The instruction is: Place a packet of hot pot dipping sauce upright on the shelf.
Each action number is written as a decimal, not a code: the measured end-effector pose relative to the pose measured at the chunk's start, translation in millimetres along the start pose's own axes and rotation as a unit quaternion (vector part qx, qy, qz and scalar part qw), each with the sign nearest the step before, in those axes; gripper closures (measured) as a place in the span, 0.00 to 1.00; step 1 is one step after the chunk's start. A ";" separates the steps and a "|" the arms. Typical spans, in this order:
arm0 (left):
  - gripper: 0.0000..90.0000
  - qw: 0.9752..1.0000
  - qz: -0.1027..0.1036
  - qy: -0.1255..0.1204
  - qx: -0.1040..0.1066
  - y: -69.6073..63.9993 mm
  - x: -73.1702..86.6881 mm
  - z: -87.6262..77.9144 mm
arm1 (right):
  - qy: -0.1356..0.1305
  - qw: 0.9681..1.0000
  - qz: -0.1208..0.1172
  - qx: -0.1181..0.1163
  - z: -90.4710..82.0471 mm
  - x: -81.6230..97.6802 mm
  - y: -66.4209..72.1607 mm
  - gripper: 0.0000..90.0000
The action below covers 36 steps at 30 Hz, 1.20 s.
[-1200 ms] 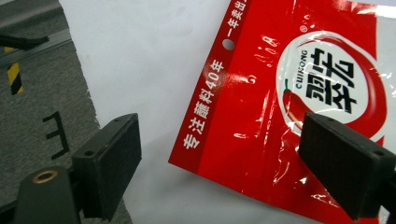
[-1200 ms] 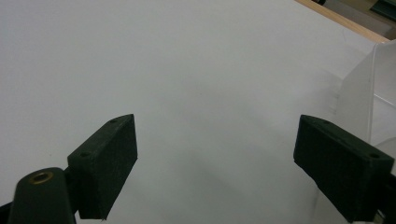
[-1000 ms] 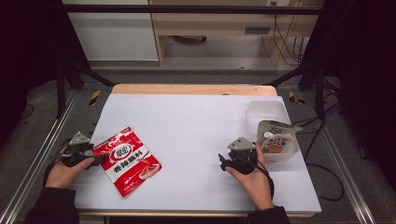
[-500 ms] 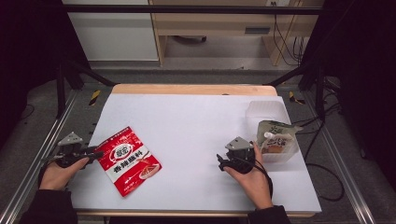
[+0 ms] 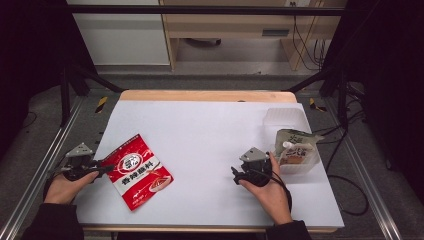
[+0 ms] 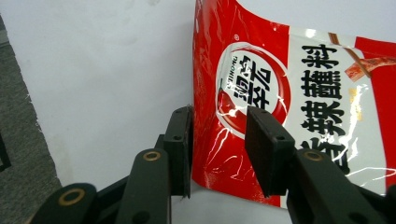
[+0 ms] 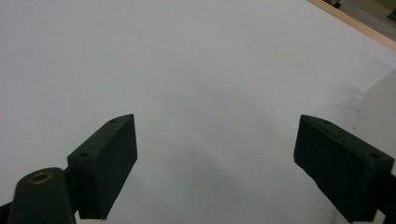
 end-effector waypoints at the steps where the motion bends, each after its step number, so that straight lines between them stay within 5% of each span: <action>1: 0.69 1.000 0.001 0.001 0.000 0.0 0.0 0.4 | 0.000 1.000 -0.002 0.000 0.2 -0.1 0.3 0.15; 6: 0.72 1.000 0.017 0.007 0.000 -2.2 0.2 -0.7 | 0.004 1.000 -0.007 -0.003 1.1 0.4 2.7 0.15; 13: 0.80 0.998 0.042 0.029 -0.037 -0.5 1.3 2.2 | 0.005 1.000 -0.011 -0.004 2.1 1.0 3.7 0.15; 24: 0.96 0.997 0.042 0.036 -0.056 1.2 2.0 3.9 | 0.005 1.000 -0.012 -0.002 2.8 -0.1 2.9 0.15; 30: 1.00 0.997 0.052 0.014 -0.060 -4.1 -7.2 -0.6 | 0.001 1.000 -0.007 -0.002 1.3 -0.4 2.3 0.15; 36: 1.00 0.993 0.089 -0.003 -0.073 -17.5 -23.2 -5.4 | -0.011 1.000 0.009 -0.012 0.2 -4.7 4.0 0.15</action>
Point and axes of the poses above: each handheld gripper's, and its own axes: z roughly forward along the jaws, x roughly out of its underside, y roughly to its left, the point moved 6 cm from there along z, roughly forward along the jaws, and after that the axes turned 1 degree about -z, right-handed, at the moved point
